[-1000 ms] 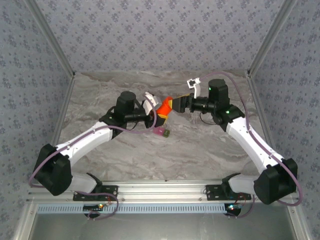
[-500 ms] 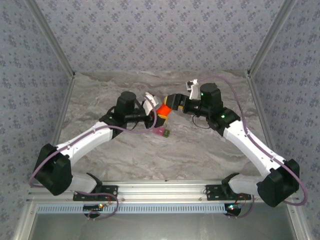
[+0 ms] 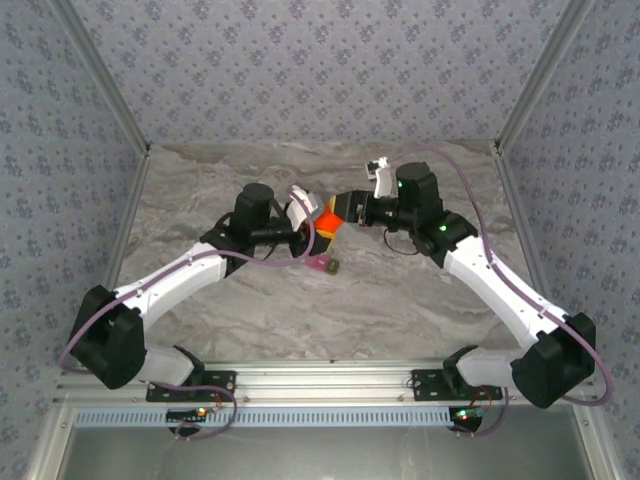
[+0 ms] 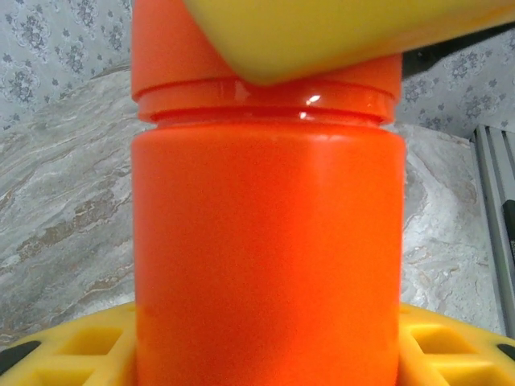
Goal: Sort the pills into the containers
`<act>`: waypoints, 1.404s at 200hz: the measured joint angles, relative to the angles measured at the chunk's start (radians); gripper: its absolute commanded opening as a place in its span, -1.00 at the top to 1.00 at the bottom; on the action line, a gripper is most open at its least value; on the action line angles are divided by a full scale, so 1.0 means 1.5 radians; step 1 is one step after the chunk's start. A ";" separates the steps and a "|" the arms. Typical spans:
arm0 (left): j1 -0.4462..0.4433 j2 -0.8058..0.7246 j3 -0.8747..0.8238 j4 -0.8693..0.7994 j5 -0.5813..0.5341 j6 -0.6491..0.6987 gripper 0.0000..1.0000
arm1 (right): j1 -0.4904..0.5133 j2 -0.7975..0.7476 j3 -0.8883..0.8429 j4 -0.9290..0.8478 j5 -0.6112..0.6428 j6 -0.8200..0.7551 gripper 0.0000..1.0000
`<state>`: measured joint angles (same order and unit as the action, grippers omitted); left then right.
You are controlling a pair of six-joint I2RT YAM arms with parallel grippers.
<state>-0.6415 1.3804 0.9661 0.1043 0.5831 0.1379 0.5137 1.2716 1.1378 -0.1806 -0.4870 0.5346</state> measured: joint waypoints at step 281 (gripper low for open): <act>0.000 0.000 0.000 0.001 0.003 0.000 1.00 | 0.032 -0.012 0.009 -0.050 0.118 0.163 -0.60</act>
<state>-0.6415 1.3804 0.9661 0.1059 0.5873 0.1375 0.5621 1.2533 1.1507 -0.2558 -0.3099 0.7784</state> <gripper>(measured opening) 0.540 0.846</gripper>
